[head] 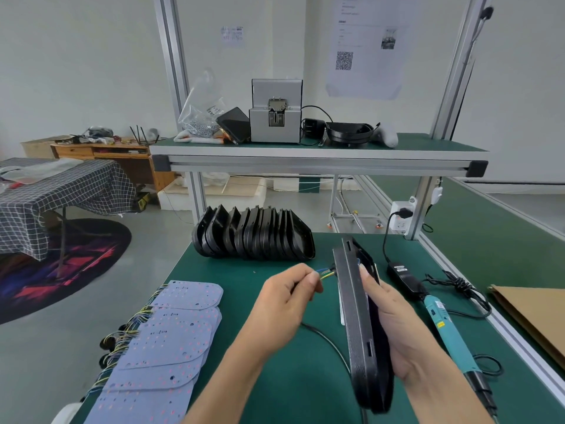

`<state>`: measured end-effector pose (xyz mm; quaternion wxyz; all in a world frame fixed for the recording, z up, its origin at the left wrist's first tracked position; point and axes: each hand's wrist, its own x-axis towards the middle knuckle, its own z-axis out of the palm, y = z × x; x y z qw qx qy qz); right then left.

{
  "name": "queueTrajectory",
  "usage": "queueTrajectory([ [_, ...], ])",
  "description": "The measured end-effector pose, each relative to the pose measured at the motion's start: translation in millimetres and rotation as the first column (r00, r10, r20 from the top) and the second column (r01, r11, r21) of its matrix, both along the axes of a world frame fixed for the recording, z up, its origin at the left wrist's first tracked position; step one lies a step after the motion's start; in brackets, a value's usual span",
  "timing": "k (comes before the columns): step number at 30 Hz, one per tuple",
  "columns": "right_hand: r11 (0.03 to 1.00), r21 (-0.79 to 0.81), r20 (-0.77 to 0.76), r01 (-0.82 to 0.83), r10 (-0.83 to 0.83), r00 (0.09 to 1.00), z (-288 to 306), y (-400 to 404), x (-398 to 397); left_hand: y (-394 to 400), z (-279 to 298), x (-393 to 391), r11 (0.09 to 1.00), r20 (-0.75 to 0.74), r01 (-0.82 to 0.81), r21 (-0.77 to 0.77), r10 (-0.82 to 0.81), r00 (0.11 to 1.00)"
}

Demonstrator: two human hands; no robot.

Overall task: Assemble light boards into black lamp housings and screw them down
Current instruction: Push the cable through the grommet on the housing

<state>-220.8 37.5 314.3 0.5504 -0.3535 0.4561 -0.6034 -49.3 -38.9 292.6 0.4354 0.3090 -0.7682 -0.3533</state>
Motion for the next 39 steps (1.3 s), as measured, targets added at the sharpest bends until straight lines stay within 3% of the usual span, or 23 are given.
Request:
queueTrajectory([
  [7,1.000,0.029,0.188,0.005,-0.010,0.982,-14,6,-1,-8,0,-2,0.986,0.108,-0.013,-0.167,0.031,0.994],
  [10,0.998,0.052,0.310,-0.025,0.008,0.951,-17,10,-9,1,-3,-2,0.991,0.116,-0.007,-0.135,0.023,0.993],
  [15,0.994,0.098,0.315,0.047,-0.076,0.946,-17,7,-18,6,-2,2,1.000,0.039,-0.020,0.021,0.020,0.999],
  [19,0.994,0.098,0.426,0.053,-0.090,0.900,-30,0,-27,5,14,2,0.995,0.037,-0.030,0.100,0.027,0.999],
  [23,0.996,0.010,0.278,0.093,-0.092,0.956,-55,-7,-23,1,38,10,0.995,-0.012,-0.056,0.088,0.057,0.998],
  [29,0.997,-0.075,0.181,0.016,-0.002,0.984,-78,-14,-33,8,67,6,0.982,0.061,0.169,0.079,-0.174,0.983],
  [32,0.959,-0.233,-0.010,0.160,-0.167,0.986,-54,-11,-40,8,71,3,0.992,0.141,0.128,0.013,-0.129,0.982],
  [34,0.893,-0.392,-0.291,0.220,-0.347,0.892,-30,-7,-43,8,72,-2,0.992,0.215,0.113,-0.062,-0.097,0.972],
  [35,0.874,-0.465,-0.441,0.139,-0.365,0.820,-17,-6,-42,8,73,-5,0.989,0.247,0.117,-0.094,-0.091,0.965],
  [37,0.882,-0.458,-0.701,-0.111,-0.282,0.656,6,-7,-32,7,72,-12,0.985,0.263,0.131,-0.115,-0.097,0.960],
  [39,0.898,-0.388,-0.799,-0.210,-0.214,0.562,20,-13,-18,5,71,-14,0.989,0.223,0.118,-0.094,-0.095,0.970],
])
